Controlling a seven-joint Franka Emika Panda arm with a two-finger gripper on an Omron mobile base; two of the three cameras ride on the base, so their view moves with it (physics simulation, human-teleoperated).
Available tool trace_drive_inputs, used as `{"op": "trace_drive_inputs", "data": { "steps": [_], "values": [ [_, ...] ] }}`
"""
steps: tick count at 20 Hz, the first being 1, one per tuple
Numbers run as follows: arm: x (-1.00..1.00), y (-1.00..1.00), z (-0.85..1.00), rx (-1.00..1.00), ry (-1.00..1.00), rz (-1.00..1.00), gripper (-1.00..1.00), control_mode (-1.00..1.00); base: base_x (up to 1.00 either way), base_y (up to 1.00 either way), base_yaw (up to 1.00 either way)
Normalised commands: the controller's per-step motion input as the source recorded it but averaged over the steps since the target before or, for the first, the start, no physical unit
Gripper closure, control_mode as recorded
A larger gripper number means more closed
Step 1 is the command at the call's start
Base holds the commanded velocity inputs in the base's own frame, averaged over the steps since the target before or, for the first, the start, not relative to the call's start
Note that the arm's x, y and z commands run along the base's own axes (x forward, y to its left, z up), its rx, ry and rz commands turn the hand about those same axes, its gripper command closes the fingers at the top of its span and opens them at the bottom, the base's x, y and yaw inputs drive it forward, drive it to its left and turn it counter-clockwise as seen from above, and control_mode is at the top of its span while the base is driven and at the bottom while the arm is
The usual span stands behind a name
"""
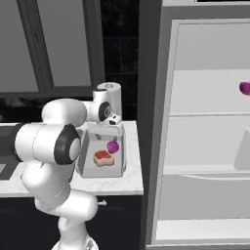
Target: Place one onion and one steak in each tupperware on the nearby counter, to pack two identical lunches.
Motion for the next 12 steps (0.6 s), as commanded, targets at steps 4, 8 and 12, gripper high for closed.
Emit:
{"op": "trace_drive_inputs", "data": {
  "steps": [4,8,12],
  "values": [
    [-0.64,0.00,0.49,0.00,-0.01,0.00,-1.00,-1.00,0.00,0.00,0.00],
    [-0.99,0.00,0.37,0.00,-0.05,0.03,-1.00,-1.00,0.00,0.00,0.00],
    [-1.00,0.04,0.04,0.00,-0.04,0.09,-1.00,-1.00,0.00,0.00,0.00]
  ]
}}
